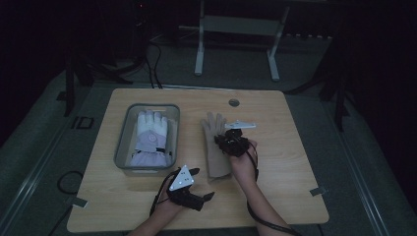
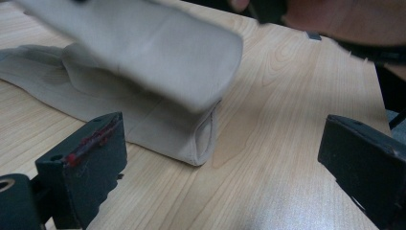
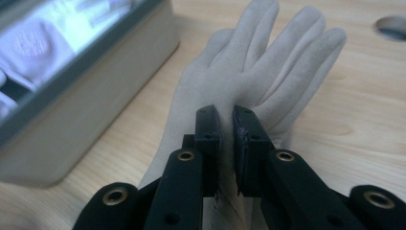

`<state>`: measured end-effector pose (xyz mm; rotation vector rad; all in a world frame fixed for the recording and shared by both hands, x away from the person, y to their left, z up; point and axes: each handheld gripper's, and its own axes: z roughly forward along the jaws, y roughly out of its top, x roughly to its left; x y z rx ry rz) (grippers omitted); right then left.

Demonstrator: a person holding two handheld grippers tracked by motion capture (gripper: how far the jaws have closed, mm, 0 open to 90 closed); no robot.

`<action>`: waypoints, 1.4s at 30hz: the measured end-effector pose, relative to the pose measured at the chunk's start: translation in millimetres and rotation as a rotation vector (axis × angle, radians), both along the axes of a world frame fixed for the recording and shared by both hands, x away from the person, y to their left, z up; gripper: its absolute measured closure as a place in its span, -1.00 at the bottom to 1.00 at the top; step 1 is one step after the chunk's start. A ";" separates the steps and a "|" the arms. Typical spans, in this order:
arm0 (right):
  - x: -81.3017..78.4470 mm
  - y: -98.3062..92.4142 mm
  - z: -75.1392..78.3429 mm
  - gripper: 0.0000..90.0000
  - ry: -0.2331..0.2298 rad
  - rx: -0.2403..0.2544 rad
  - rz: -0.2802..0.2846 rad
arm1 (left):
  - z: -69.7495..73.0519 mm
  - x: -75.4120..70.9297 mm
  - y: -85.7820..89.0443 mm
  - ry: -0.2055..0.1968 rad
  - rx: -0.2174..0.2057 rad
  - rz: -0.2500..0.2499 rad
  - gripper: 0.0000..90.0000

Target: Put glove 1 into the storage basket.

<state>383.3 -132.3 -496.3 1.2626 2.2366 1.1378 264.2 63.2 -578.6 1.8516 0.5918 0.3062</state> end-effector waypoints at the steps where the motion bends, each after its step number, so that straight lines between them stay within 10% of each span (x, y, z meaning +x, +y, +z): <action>1: 0.9 2.6 -4.6 0.82 0.004 -0.015 -0.004 | 0.0 -0.2 0.0 0.000 -0.005 0.000 -0.93; 12: 15.6 4.3 -49.5 0.75 0.107 -0.048 -0.039 | -0.3 0.2 0.1 0.007 -0.008 -0.002 -0.94; 26: 11.7 5.0 -58.8 0.46 0.067 -0.088 -0.031 | -0.6 0.8 -0.1 0.015 -0.006 -0.004 -0.93; 42: 12.5 -44.4 -53.7 0.42 0.078 -0.107 -0.088 | -0.8 1.9 0.5 0.024 -0.015 -0.016 -0.93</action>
